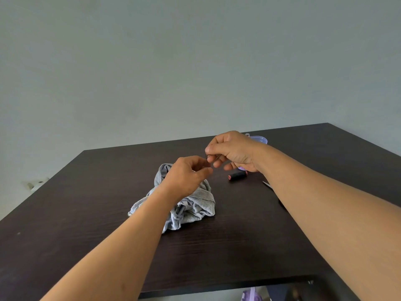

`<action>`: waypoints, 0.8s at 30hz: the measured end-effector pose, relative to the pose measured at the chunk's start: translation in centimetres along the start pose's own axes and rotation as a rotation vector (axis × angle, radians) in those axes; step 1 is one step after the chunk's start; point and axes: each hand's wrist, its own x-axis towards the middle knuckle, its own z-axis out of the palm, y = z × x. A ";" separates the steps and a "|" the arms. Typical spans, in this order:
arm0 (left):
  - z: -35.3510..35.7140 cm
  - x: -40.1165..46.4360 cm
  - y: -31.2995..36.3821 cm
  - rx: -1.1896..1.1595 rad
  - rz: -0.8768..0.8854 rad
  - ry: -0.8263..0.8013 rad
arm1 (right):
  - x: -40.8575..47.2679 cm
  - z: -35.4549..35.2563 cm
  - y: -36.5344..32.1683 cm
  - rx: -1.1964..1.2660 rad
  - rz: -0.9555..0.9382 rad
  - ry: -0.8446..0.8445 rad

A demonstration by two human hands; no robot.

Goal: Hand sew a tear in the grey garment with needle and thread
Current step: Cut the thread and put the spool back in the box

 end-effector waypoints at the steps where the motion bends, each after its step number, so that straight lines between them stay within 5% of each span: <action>1: 0.1 0.0 -0.1 -0.023 0.004 -0.006 | 0.0 -0.1 0.1 0.000 0.002 0.002; 6: 0.4 0.1 -0.1 -0.096 -0.060 -0.006 | 0.2 0.1 0.5 0.027 0.021 0.053; 12: 0.8 0.2 1.1 -0.570 -0.233 0.037 | 0.6 0.7 1.7 -0.110 0.020 0.264; 19: 1.0 0.6 0.9 -0.762 -0.334 0.066 | -0.8 0.8 2.4 -0.042 0.125 0.087; 24: 1.3 0.5 0.9 -0.794 -0.394 0.080 | -0.5 0.6 2.4 0.116 0.073 0.195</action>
